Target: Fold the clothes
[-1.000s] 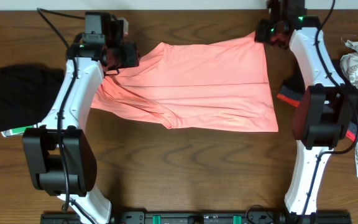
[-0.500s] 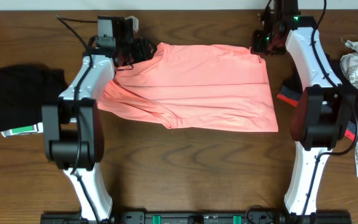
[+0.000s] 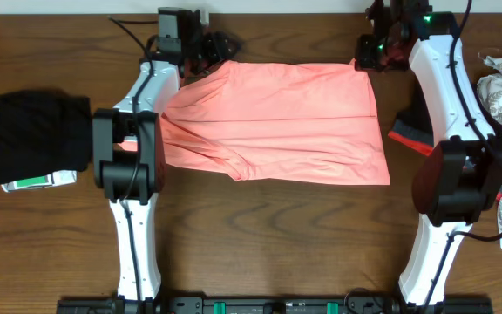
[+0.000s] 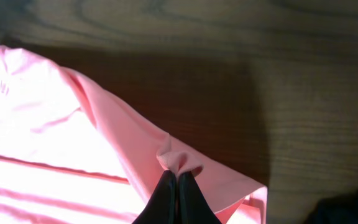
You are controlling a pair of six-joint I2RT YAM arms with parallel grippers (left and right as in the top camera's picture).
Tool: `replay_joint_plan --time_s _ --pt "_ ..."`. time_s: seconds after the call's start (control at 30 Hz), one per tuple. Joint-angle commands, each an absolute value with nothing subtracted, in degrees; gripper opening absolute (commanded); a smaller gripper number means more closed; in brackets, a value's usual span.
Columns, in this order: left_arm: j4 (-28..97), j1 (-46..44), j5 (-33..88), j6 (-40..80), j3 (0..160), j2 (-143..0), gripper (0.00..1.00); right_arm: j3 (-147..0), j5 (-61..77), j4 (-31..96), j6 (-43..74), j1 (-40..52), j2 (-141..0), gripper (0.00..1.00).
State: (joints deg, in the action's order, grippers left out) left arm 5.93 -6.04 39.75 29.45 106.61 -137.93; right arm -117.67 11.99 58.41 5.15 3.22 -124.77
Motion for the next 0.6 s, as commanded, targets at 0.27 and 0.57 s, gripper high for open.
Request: replay_joint_plan --time_s 0.27,0.57 --pt "13.0 -6.2 35.3 29.2 108.2 -139.3 0.54 -117.8 11.8 58.8 2.9 3.4 -123.7 0.01" --pt "13.0 -6.2 33.5 29.2 108.0 -139.6 0.54 -117.8 11.8 59.0 2.9 3.4 -123.7 0.01"
